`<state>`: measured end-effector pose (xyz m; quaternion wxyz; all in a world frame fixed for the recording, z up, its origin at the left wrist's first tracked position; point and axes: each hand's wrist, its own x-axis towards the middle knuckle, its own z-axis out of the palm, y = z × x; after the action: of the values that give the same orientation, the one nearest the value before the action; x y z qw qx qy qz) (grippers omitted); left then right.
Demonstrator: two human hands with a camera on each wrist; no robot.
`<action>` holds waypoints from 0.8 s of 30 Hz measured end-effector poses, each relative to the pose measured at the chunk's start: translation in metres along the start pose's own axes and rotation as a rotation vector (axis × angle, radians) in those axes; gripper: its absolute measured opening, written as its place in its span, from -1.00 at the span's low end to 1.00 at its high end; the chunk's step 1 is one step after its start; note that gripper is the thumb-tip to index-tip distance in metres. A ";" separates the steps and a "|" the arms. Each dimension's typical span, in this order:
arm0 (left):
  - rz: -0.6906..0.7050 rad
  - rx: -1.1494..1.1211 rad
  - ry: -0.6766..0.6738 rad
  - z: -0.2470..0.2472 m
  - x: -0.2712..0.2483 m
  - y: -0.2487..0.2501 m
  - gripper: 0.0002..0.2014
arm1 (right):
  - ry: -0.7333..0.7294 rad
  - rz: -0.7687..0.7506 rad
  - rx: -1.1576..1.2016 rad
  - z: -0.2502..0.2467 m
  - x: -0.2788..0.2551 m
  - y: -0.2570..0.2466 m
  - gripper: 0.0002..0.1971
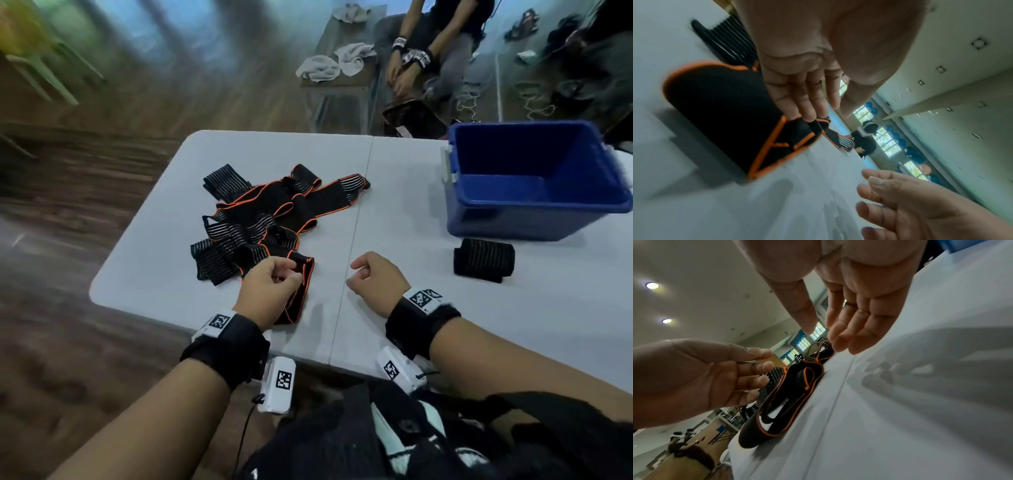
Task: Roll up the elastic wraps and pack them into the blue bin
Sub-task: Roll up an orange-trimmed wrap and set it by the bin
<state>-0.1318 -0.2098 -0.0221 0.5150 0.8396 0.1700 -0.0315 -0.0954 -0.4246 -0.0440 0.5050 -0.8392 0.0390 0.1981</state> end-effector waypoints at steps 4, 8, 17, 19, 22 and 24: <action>0.018 0.064 0.192 -0.046 0.010 -0.015 -0.85 | -0.014 -0.065 -0.075 0.031 0.007 -0.025 -0.83; 0.029 0.169 0.302 -0.072 0.035 -0.023 -0.73 | -0.011 -0.127 -0.142 0.056 0.011 -0.047 -0.85; 0.198 0.560 0.012 -0.084 0.064 -0.023 -0.82 | 0.036 -0.129 -0.131 0.075 0.008 -0.068 -0.85; 0.286 0.472 0.006 -0.086 0.060 -0.019 -0.86 | 0.050 -0.139 -0.117 0.075 0.008 -0.073 -0.83; 0.416 0.328 -0.067 -0.089 0.052 -0.013 -0.85 | 0.044 -0.163 -0.010 0.078 0.007 -0.084 -0.75; 0.462 0.254 -0.103 -0.090 0.048 -0.008 -0.81 | 0.042 -0.207 0.026 0.081 0.007 -0.093 -0.70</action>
<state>-0.0998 -0.1155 0.0019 0.4069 0.9114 -0.0577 0.0232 -0.0876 -0.3086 -0.0027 0.5326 -0.8361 -0.0347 0.1267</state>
